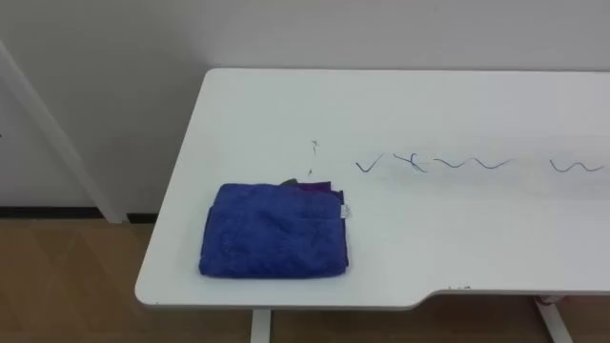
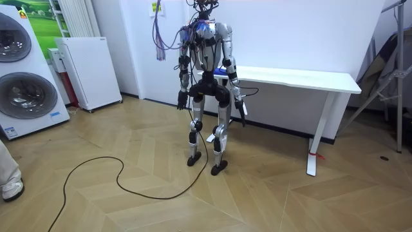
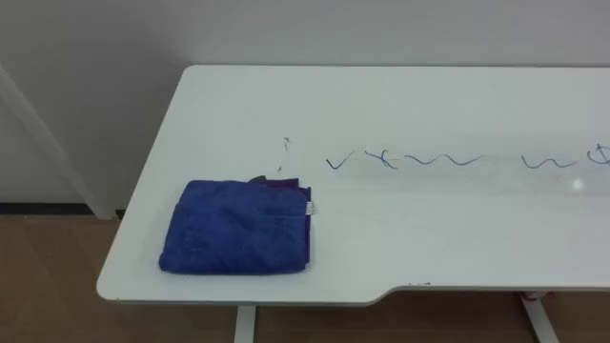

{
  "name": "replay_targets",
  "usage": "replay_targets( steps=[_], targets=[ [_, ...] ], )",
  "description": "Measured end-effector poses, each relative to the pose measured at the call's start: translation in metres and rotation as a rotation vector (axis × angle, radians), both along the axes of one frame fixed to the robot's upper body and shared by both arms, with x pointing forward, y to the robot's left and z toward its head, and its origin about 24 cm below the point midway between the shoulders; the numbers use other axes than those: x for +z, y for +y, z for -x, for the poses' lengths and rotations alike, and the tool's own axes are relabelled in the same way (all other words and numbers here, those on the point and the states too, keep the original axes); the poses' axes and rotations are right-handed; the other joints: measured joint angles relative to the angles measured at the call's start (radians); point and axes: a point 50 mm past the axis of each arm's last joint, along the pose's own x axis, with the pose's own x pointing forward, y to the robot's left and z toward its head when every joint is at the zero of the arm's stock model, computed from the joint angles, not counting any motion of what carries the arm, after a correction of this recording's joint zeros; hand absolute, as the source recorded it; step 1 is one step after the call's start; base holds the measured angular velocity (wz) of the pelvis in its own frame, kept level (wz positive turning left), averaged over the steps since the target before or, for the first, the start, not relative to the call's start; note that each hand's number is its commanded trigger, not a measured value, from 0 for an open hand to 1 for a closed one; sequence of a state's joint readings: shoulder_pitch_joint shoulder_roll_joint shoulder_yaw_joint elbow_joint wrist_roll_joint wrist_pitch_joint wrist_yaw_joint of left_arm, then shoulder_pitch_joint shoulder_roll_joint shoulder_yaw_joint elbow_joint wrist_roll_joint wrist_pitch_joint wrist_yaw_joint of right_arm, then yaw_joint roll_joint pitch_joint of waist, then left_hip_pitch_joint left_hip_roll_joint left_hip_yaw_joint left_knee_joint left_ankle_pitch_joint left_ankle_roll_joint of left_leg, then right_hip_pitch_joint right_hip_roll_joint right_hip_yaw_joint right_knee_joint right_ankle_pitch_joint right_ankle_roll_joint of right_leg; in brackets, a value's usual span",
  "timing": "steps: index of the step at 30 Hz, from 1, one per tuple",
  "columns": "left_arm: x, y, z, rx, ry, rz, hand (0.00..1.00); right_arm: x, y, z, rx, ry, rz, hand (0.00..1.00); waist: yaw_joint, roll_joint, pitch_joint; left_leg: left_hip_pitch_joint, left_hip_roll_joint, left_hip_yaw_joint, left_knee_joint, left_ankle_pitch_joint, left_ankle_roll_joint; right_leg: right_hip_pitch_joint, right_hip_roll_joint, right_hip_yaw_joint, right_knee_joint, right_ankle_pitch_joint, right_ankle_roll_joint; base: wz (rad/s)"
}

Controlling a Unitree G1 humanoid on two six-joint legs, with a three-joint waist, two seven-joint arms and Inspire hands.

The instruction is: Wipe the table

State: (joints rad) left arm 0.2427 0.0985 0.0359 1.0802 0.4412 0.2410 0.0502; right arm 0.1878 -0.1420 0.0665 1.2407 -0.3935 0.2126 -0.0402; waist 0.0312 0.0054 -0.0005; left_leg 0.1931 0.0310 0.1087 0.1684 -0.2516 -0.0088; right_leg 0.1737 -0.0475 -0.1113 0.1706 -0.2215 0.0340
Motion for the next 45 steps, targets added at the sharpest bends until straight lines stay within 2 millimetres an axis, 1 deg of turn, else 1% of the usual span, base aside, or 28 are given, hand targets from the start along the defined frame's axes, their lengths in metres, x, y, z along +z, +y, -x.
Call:
replay_targets(
  steps=[11, 14, 17, 19, 20, 22, 23, 24, 25, 26, 28, 29, 30, 31, 32, 33, 34, 35, 37, 38, 40, 41, 43, 44, 45],
  targets=[
    [0.000, 0.000, -0.002, -0.004, -0.013, -0.001, 0.00, 0.000, 0.001, -0.005, -0.006, -0.020, -0.006, 0.00, 0.001, -0.002, 0.0003, 0.000, -0.001, 0.000, 0.001, 0.000, 0.000, -0.001, -0.001, -0.001, 0.004, 0.000, 0.000, 0.00],
    [0.000, 0.000, -0.003, 0.002, -0.021, 0.001, 0.00, 0.000, 0.001, -0.006, -0.056, -0.045, -0.002, 0.00, -0.001, -0.004, 0.0004, 0.004, -0.001, 0.000, 0.001, 0.000, 0.000, 0.002, -0.001, 0.002, 0.004, 0.000, 0.000, 0.00],
    [0.001, 0.001, -0.004, 0.010, -0.037, -0.002, 0.00, 0.000, -0.001, -0.003, -0.155, -0.069, 0.027, 0.00, -0.002, -0.008, 0.0006, 0.005, -0.001, -0.001, 0.000, 0.000, 0.000, 0.003, -0.001, 0.004, 0.003, 0.000, 0.001, 0.00],
    [0.002, 0.004, -0.003, 0.033, -0.044, -0.012, 0.00, 0.001, -0.005, 0.002, -0.296, -0.100, 0.065, 0.00, -0.007, -0.010, 0.0020, 0.010, -0.001, 0.005, 0.000, 0.000, 0.000, 0.006, -0.001, 0.002, 0.002, 0.000, 0.001, 0.00],
    [0.002, 0.005, -0.003, 0.039, -0.047, -0.014, 0.00, 0.002, -0.006, 0.003, -0.340, -0.111, 0.077, 0.00, -0.011, -0.010, 0.0020, 0.010, -0.001, 0.004, 0.001, 0.000, 0.000, 0.006, -0.001, 0.003, 0.002, 0.000, 0.001, 0.00],
    [0.003, 0.008, -0.004, 0.045, -0.057, -0.025, 0.00, 0.003, -0.011, 0.009, -0.571, -0.162, 0.132, 0.00, -0.036, -0.012, 0.0035, 0.010, -0.001, -0.001, 0.001, 0.000, 0.000, 0.010, -0.002, 0.002, 0.003, 0.000, 0.001, 0.02],
    [0.004, 0.009, -0.001, 0.056, -0.056, -0.029, 0.00, 0.004, -0.013, 0.012, -0.623, -0.171, 0.148, 0.00, -0.041, -0.012, 0.0037, 0.011, -0.001, -0.001, 0.001, 0.000, 0.000, 0.012, -0.001, 0.001, 0.001, 0.000, 0.001, 0.04],
    [0.005, 0.012, 0.001, 0.081, -0.064, -0.040, 0.00, 0.005, -0.016, 0.015, -0.737, -0.197, 0.178, 0.00, -0.059, -0.016, 0.0044, 0.015, -0.001, 0.000, 0.000, 0.000, 0.000, 0.018, -0.001, 0.001, 0.000, -0.003, 0.001, 0.00],
    [0.006, 0.016, -0.001, 0.106, -0.089, -0.055, 0.00, 0.007, -0.020, 0.017, -0.870, -0.224, 0.210, 0.00, -0.067, -0.020, 0.0052, 0.016, -0.001, 0.001, 0.000, 0.000, 0.000, 0.016, -0.001, 0.002, 0.002, -0.005, 0.001, 0.00],
    [0.007, 0.018, -0.001, 0.119, -0.099, -0.063, 0.00, 0.008, -0.023, 0.018, -0.937, -0.242, 0.227, 0.00, -0.074, -0.021, 0.0056, 0.016, -0.001, 0.001, 0.000, 0.000, 0.000, 0.016, -0.001, 0.002, 0.002, -0.006, 0.001, 0.00],
    [0.010, 0.027, 0.004, 0.170, -0.120, -0.096, 0.00, 0.013, -0.035, 0.026, -1.159, -0.301, 0.315, 0.00, -0.094, -0.030, 0.0054, 0.020, -0.002, 0.011, -0.002, 0.000, 0.000, 0.010, -0.002, 0.007, 0.007, -0.012, 0.001, -0.07],
    [0.011, 0.029, 0.006, 0.177, -0.124, -0.103, 0.00, 0.015, -0.039, 0.026, -1.208, -0.319, 0.335, 0.00, -0.098, -0.031, 0.0053, 0.020, -0.001, 0.018, -0.001, 0.000, 0.000, 0.007, -0.002, 0.012, 0.013, -0.013, 0.001, -0.20],
    [0.013, 0.032, 0.008, 0.182, -0.126, -0.118, 0.00, 0.018, -0.047, 0.025, -1.281, -0.353, 0.373, 0.00, -0.106, -0.038, 0.0043, 0.017, -0.002, 0.025, -0.001, 0.000, 0.000, -0.001, -0.003, 0.018, 0.022, -0.015, 0.001, -0.17],
    [0.014, 0.037, 0.008, 0.178, -0.136, -0.130, 0.00, 0.022, -0.055, 0.022, -1.337, -0.391, 0.407, 0.00, -0.112, -0.046, 0.0038, 0.013, -0.002, 0.027, -0.001, 0.000, 0.000, -0.010, -0.003, 0.022, 0.032, -0.015, 0.002, -0.14],
    [0.015, 0.039, 0.006, 0.177, -0.145, -0.135, 0.00, 0.024, -0.059, 0.020, -1.360, -0.413, 0.427, 0.00, -0.113, -0.049, 0.0037, 0.009, -0.002, 0.028, -0.001, 0.000, 0.000, -0.017, -0.003, 0.023, 0.036, -0.016, 0.002, -0.03],
    [0.017, 0.044, 0.006, 0.186, -0.159, -0.150, 0.00, 0.027, -0.066, 0.016, -1.379, -0.452, 0.466, 0.00, -0.116, -0.054, 0.0080, 0.006, -0.002, 0.029, -0.002, 0.000, 0.000, -0.019, -0.003, 0.022, 0.034, -0.015, 0.003, 0.00],
    [0.019, 0.048, 0.005, 0.188, -0.173, -0.164, 0.00, 0.030, -0.073, 0.010, -1.390, -0.488, 0.499, 0.00, -0.116, -0.062, 0.0061, 0.006, -0.002, 0.029, -0.002, 0.000, 0.000, -0.021, -0.003, 0.023, 0.034, -0.016, 0.003, 0.00],
    [0.019, 0.049, 0.005, 0.191, -0.180, -0.168, 0.00, 0.032, -0.076, 0.006, -1.393, -0.509, 0.513, 0.00, -0.116, -0.065, 0.0065, 0.006, -0.002, 0.030, -0.002, 0.000, 0.000, -0.022, -0.003, 0.025, 0.034, -0.016, 0.003, -0.08],
    [0.019, 0.050, 0.002, 0.185, -0.194, -0.177, 0.00, 0.043, -0.092, -0.017, -1.341, -0.610, 0.567, 0.00, -0.118, -0.067, 0.0064, -0.008, -0.002, 0.032, -0.003, -0.001, 0.002, -0.040, -0.002, 0.029, 0.036, -0.014, 0.004, -0.05],
    [0.019, 0.050, 0.001, 0.184, -0.197, -0.178, 0.00, 0.046, -0.095, -0.023, -1.315, -0.638, 0.582, 0.00, -0.118, -0.067, 0.0061, -0.011, -0.002, 0.032, -0.004, -0.001, 0.002, -0.043, -0.002, 0.029, 0.036, -0.013, 0.004, 0.00],
    [0.020, 0.050, 0.002, 0.182, -0.196, -0.179, 0.00, 0.062, -0.107, -0.047, -1.191, -0.757, 0.640, 0.00, -0.115, -0.065, 0.0051, -0.019, -0.002, 0.033, -0.002, -0.001, 0.002, -0.049, 0.000, 0.029, 0.038, -0.008, 0.003, 0.00],
    [0.020, 0.050, 0.002, 0.180, -0.196, -0.180, 0.00, 0.066, -0.110, -0.052, -1.161, -0.789, 0.654, 0.00, -0.114, -0.065, 0.0050, -0.022, -0.002, 0.033, 0.000, -0.001, 0.002, -0.051, 0.000, 0.028, 0.039, -0.008, 0.003, 0.00],
    [0.020, 0.049, 0.001, 0.167, -0.200, -0.179, 0.00, 0.087, -0.118, -0.080, -0.971, -0.926, 0.723, 0.00, -0.105, -0.063, 0.0039, -0.031, -0.001, 0.040, -0.001, -0.001, 0.002, -0.066, -0.001, 0.029, 0.043, -0.008, 0.002, -0.06],
    [0.020, 0.049, 0.001, 0.164, -0.200, -0.179, 0.00, 0.093, -0.119, -0.087, -0.920, -0.964, 0.738, 0.00, -0.105, -0.060, 0.0030, -0.034, -0.001, 0.040, 0.000, -0.001, 0.002, -0.070, -0.001, 0.029, 0.045, -0.008, 0.002, -0.06],
    [0.020, 0.049, 0.001, 0.157, -0.199, -0.179, 0.00, 0.104, -0.119, -0.102, -0.812, -1.028, 0.770, 0.00, -0.101, -0.061, 0.0026, -0.030, -0.001, 0.041, 0.000, -0.001, 0.002, -0.073, -0.001, 0.030, 0.053, -0.008, 0.002, -0.09]
  ],
)
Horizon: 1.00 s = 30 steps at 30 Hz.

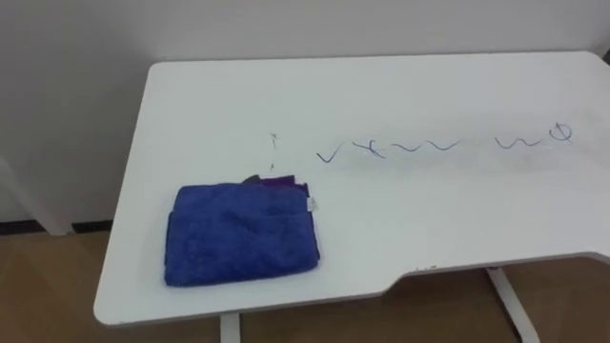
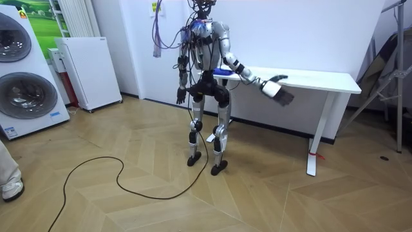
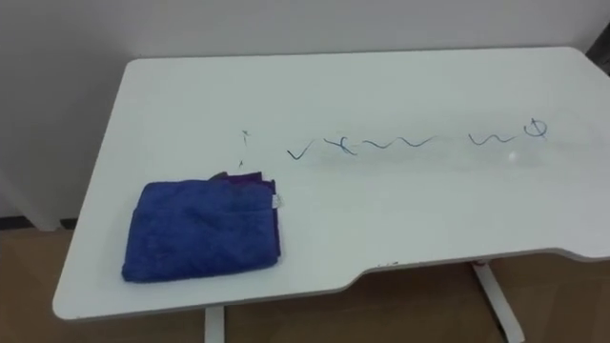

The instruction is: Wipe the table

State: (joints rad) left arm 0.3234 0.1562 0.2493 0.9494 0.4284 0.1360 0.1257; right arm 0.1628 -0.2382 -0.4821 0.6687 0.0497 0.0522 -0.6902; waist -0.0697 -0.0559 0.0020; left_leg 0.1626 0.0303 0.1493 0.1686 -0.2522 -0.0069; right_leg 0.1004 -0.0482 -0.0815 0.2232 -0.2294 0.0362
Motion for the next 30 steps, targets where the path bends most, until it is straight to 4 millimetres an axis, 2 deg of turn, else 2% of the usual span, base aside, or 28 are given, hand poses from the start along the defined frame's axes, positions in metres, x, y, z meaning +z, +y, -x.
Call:
replay_targets(
  steps=[2, 4, 7, 13, 15, 20, 24, 30],
  targets=[
    [0.000, 0.000, -0.001, -0.016, 0.000, -0.002, 0.00, 0.015, 0.004, -0.020, 0.121, 0.009, 0.128, 0.00, 0.022, 0.006, 0.0025, 0.000, 0.001, 0.004, 0.001, 0.000, 0.000, -0.001, 0.001, -0.001, 0.000, 0.000, -0.001, -0.15],
    [0.000, -0.002, -0.007, -0.049, -0.018, 0.003, 0.00, 0.036, 0.014, -0.046, 0.277, -0.013, 0.283, 0.00, 0.045, 0.009, 0.0003, -0.003, 0.001, 0.006, 0.001, 0.000, 0.000, -0.004, 0.001, -0.004, -0.002, 0.001, -0.001, -0.02],
    [-0.001, -0.005, -0.006, -0.090, -0.010, 0.013, 0.00, 0.060, 0.030, -0.075, 0.436, -0.073, 0.444, 0.00, 0.064, 0.017, 0.0018, -0.001, 0.001, 0.003, 0.001, 0.000, 0.000, 0.002, 0.000, -0.010, -0.003, 0.001, 0.000, 0.07],
    [-0.002, -0.011, -0.011, -0.131, -0.014, 0.029, 0.00, 0.104, 0.070, -0.110, 0.694, -0.195, 0.711, 0.00, 0.087, 0.023, 0.0013, -0.003, 0.001, -0.012, 0.003, 0.000, 0.000, 0.004, -0.002, -0.033, -0.002, 0.001, 0.000, 0.09],
    [-0.003, -0.013, -0.013, -0.152, -0.018, 0.037, 0.00, 0.110, 0.080, -0.115, 0.740, -0.228, 0.736, 0.00, 0.106, 0.024, 0.0020, -0.002, 0.002, -0.014, 0.003, 0.000, 0.000, 0.007, -0.002, -0.036, -0.003, 0.001, 0.000, 0.04],
    [-0.003, -0.016, -0.020, -0.178, -0.046, 0.052, 0.00, 0.114, 0.102, -0.128, 0.891, -0.236, 0.758, 0.00, 0.110, 0.015, 0.0022, -0.020, 0.002, -0.043, 0.011, 0.000, 0.000, 0.017, -0.006, -0.089, -0.007, 0.001, 0.000, 0.16],
    [-0.003, -0.017, -0.021, -0.188, -0.040, 0.068, 0.00, 0.110, 0.117, -0.132, 0.982, -0.221, 0.755, 0.00, 0.131, 0.008, 0.0022, -0.019, 0.003, -0.063, 0.011, 0.001, -0.001, 0.021, -0.006, -0.110, -0.007, 0.001, 0.000, 0.12],
    [-0.004, -0.019, -0.019, -0.208, -0.030, 0.075, 0.00, 0.107, 0.137, -0.140, 1.107, -0.191, 0.787, 0.00, 0.179, 0.002, 0.0017, -0.018, 0.002, -0.081, 0.011, 0.001, -0.002, 0.028, -0.006, -0.121, -0.007, 0.001, 0.000, 0.06]
  ],
)
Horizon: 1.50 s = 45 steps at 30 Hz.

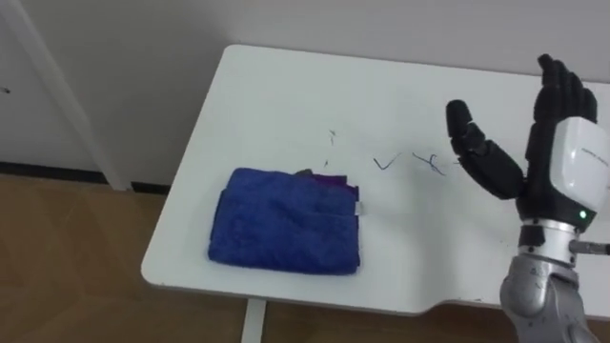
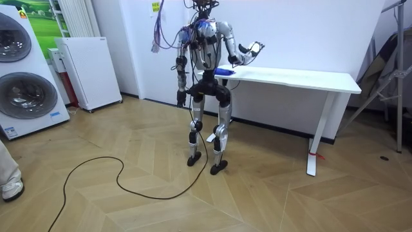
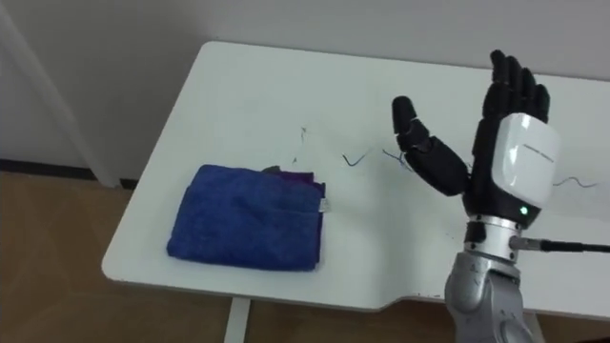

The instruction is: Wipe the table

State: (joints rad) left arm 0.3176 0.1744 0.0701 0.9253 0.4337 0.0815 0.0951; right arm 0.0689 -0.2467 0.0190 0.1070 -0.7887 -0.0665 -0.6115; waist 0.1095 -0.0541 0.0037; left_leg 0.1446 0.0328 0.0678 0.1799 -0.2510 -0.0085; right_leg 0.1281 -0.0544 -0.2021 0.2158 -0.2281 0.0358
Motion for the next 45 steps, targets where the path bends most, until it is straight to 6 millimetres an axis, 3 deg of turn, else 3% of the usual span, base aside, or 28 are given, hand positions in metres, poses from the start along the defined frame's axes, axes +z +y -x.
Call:
replay_targets(
  steps=[6, 11, 19, 25, 35, 45],
  targets=[
    [-0.001, -0.002, 0.002, -0.025, 0.010, 0.004, 0.00, -0.015, 0.018, 0.000, 0.096, 0.093, 0.055, 0.00, 0.012, 0.002, 0.0007, -0.005, -0.004, -0.024, 0.002, 0.000, 0.000, 0.017, -0.002, -0.030, -0.014, 0.000, 0.000, 0.15],
    [-0.001, -0.004, -0.001, -0.038, 0.013, 0.022, 0.00, -0.022, 0.033, 0.002, 0.209, 0.165, 0.203, 0.00, 0.030, 0.011, 0.0018, -0.015, -0.005, -0.030, 0.005, 0.000, 0.000, 0.016, -0.004, -0.035, -0.015, 0.000, 0.000, 0.05],
    [-0.002, -0.009, -0.005, -0.075, 0.017, 0.037, 0.00, -0.042, 0.050, 0.007, 0.315, 0.304, 0.324, 0.00, 0.043, 0.002, -0.0007, -0.019, -0.007, -0.045, 0.005, 0.000, 0.000, 0.018, -0.005, -0.049, -0.019, 0.000, 0.000, 0.05],
    [-0.002, -0.009, -0.007, -0.101, 0.023, 0.048, 0.00, -0.058, 0.054, 0.014, 0.351, 0.406, 0.351, 0.00, 0.058, 0.000, 0.0006, -0.012, -0.009, -0.048, 0.002, 0.000, 0.000, 0.032, -0.005, -0.051, -0.034, 0.001, 0.001, 0.00],
    [-0.002, -0.007, -0.005, -0.152, 0.054, 0.053, 0.00, -0.067, 0.068, 0.021, 0.431, 0.442, 0.411, 0.00, 0.062, 0.005, 0.0025, -0.012, -0.012, -0.055, -0.001, 0.000, 0.000, 0.045, -0.005, -0.051, -0.049, 0.001, 0.002, 0.02],
    [-0.004, -0.008, 0.004, -0.185, 0.110, 0.049, 0.00, -0.078, 0.070, 0.030, 0.444, 0.487, 0.434, 0.00, 0.066, 0.017, -0.0014, -0.021, -0.012, -0.073, 0.001, 0.001, 0.000, 0.046, -0.005, -0.075, -0.050, 0.001, 0.002, 0.06]
  ],
)
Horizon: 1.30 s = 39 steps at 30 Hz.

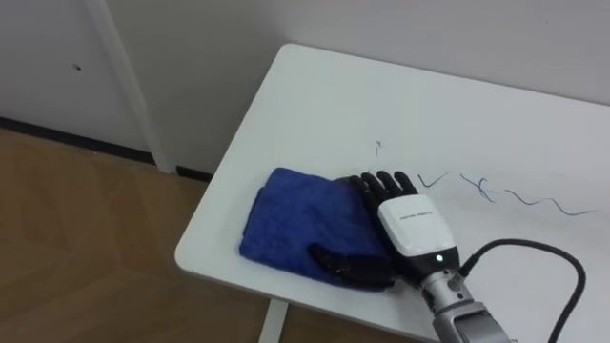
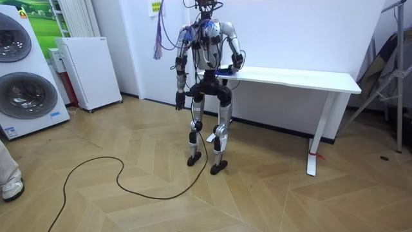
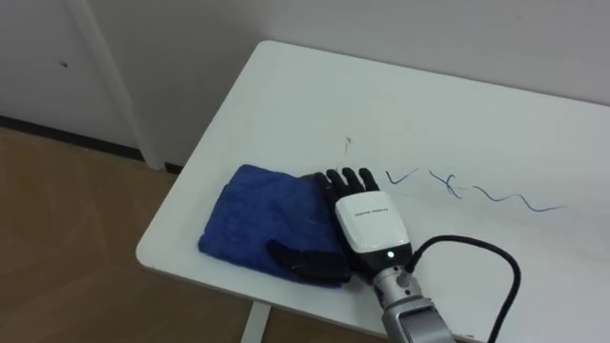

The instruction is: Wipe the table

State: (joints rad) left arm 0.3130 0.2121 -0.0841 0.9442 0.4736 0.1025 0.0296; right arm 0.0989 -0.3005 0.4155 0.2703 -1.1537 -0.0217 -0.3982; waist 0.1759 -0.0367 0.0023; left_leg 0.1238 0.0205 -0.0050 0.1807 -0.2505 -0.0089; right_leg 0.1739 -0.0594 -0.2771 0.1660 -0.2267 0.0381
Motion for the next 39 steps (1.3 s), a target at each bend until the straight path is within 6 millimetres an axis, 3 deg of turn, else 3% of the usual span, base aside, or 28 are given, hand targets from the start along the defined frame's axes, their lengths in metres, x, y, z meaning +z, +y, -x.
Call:
replay_targets(
  steps=[5, 20, 25, 39],
  targets=[
    [0.000, 0.000, 0.003, 0.002, 0.008, 0.000, 0.00, 0.002, 0.001, 0.000, -0.001, -0.036, -0.013, 0.00, 0.016, 0.011, -0.0061, 0.005, 0.000, -0.002, 0.000, 0.000, 0.000, 0.001, 0.000, -0.001, 0.000, 0.000, 0.000, 0.00],
    [-0.001, -0.001, 0.007, -0.004, 0.044, 0.036, 0.00, 0.012, 0.010, -0.009, 0.016, -0.114, -0.053, 0.00, 0.033, 0.012, -0.0040, 0.008, -0.002, -0.025, -0.002, 0.000, 0.000, 0.017, -0.001, -0.027, 0.001, 0.000, 0.000, 0.04],
    [0.000, -0.002, 0.005, -0.028, 0.049, 0.046, 0.00, 0.014, 0.011, -0.012, 0.014, -0.116, -0.061, 0.00, 0.053, 0.010, -0.0034, 0.011, -0.002, -0.028, -0.002, 0.000, 0.000, 0.016, -0.001, -0.028, 0.000, 0.000, 0.000, 0.02],
    [0.002, -0.004, 0.005, -0.041, 0.043, 0.059, 0.00, 0.016, 0.016, -0.012, 0.029, -0.099, -0.063, 0.00, 0.056, 0.013, -0.0009, 0.001, -0.011, -0.053, -0.001, 0.000, 0.000, 0.014, -0.010, -0.057, 0.000, 0.000, 0.000, 0.05]
  ],
)
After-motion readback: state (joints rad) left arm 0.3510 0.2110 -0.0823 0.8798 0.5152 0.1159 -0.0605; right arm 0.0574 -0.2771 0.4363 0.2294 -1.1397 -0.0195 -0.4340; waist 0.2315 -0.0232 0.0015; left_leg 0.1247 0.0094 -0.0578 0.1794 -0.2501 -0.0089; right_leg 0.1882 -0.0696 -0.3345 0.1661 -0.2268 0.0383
